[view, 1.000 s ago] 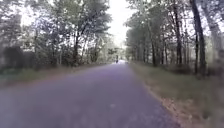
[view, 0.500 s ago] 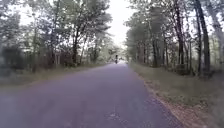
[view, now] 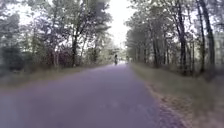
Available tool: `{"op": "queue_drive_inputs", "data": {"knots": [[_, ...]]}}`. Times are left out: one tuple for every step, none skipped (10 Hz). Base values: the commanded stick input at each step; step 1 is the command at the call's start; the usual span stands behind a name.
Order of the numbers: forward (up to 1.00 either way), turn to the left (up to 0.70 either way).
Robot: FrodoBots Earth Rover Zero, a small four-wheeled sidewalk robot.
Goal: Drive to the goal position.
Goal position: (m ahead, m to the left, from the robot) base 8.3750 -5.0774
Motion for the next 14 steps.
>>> {"op": "queue_drive_inputs", "data": {"knots": [[0.45,0.0],[0.45,0.0],[0.45,0.0],[0.45,0.0],[0.45,0.0],[0.45,0.0],[0.45,0.0],[0.45,-0.09],[0.45,-0.23],[0.45,-0.27],[0.45,-0.27],[0.45,-0.27],[0.45,-0.27],[0.45,-0.27]]}}
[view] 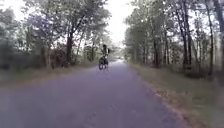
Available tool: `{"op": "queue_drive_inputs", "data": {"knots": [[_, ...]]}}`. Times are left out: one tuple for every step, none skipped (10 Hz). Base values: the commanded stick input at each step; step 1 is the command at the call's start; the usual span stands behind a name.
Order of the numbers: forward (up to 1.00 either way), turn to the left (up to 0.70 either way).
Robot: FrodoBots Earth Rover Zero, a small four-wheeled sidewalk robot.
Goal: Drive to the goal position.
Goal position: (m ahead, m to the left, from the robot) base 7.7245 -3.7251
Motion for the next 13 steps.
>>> {"op": "queue_drive_inputs", "data": {"knots": [[0.45,-0.25],[0.45,-0.15],[0.45,-0.05],[0.45,0.0],[0.45,0.0],[0.45,0.0],[0.45,0.0],[0.45,0.0],[0.45,0.0],[0.45,0.0],[0.45,0.0],[0.45,0.0],[0.45,0.0]]}}
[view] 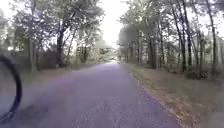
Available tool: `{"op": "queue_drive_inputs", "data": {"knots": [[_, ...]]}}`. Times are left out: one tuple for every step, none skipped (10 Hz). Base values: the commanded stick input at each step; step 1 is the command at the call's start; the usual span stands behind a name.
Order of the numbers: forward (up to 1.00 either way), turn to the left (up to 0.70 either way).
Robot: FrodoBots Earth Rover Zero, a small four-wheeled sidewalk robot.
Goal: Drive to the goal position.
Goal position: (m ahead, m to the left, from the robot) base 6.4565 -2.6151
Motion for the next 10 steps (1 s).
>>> {"op": "queue_drive_inputs", "data": {"knots": [[0.45,0.0],[0.45,0.0],[0.45,0.0],[0.45,0.0],[0.45,0.0],[0.45,0.0],[0.45,0.0],[0.45,0.0],[0.45,0.0],[0.45,0.0]]}}
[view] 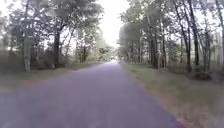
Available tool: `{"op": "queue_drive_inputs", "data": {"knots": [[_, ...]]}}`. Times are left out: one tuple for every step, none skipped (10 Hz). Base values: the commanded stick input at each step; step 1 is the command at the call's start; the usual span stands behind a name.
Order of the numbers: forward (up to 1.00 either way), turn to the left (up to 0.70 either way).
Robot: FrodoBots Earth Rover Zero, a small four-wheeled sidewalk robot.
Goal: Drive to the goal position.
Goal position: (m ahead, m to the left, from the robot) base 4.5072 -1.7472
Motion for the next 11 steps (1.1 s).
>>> {"op": "queue_drive_inputs", "data": {"knots": [[0.45,0.0],[0.45,0.0],[0.45,0.0],[0.45,0.0],[0.45,0.0],[0.45,0.0],[0.45,0.0],[0.45,0.0],[0.45,0.0],[0.45,0.0],[0.45,0.0]]}}
